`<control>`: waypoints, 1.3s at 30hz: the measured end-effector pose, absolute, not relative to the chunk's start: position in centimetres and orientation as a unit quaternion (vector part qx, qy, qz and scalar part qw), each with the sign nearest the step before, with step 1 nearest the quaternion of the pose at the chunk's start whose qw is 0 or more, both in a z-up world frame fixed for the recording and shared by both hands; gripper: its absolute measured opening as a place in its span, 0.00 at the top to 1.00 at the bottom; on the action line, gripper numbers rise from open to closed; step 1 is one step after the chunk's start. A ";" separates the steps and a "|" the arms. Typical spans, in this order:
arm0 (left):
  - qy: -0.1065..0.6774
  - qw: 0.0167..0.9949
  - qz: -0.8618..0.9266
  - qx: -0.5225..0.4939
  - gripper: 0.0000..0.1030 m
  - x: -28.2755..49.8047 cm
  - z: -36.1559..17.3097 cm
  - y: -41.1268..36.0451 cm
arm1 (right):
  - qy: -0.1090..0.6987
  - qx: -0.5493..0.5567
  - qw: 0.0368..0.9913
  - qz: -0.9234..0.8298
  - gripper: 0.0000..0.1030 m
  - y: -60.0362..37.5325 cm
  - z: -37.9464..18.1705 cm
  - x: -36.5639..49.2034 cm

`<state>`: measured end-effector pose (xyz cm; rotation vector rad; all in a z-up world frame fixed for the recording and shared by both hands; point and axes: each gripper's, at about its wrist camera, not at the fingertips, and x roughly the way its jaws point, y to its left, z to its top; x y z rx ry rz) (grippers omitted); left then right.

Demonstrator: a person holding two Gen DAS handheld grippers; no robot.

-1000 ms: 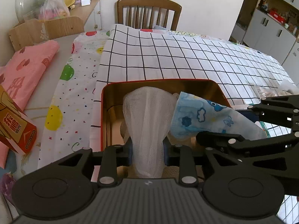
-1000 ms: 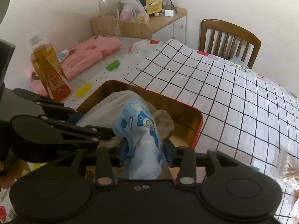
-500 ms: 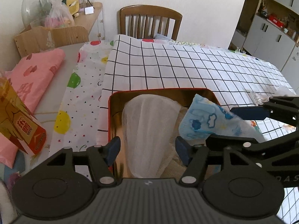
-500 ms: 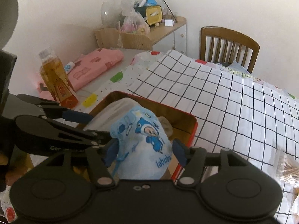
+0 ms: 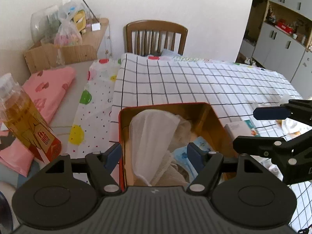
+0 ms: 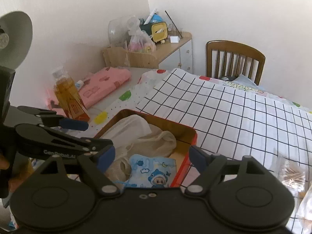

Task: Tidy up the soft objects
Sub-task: 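Lower the mask packet into the tin box and open the right gripper, then move the right tool toward the white plush bunny with pink ears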

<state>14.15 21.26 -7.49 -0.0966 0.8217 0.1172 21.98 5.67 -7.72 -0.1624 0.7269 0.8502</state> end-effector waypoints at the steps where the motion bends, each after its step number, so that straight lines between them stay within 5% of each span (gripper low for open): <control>1: 0.396 0.915 0.056 -0.047 0.29 13.9 -7.2 21.0 | 0.342 -0.074 0.845 0.403 0.19 5.3 -7.5 21.8; 37: 0.325 0.945 -0.024 -0.029 0.10 14.1 -1.7 2.5 | 0.285 -0.008 0.892 0.351 0.07 -14.0 -3.6 20.4; 39: 0.326 0.945 -0.021 -0.031 0.00 14.6 -1.8 1.4 | 0.287 -0.007 0.894 0.345 0.07 -15.4 -3.8 20.7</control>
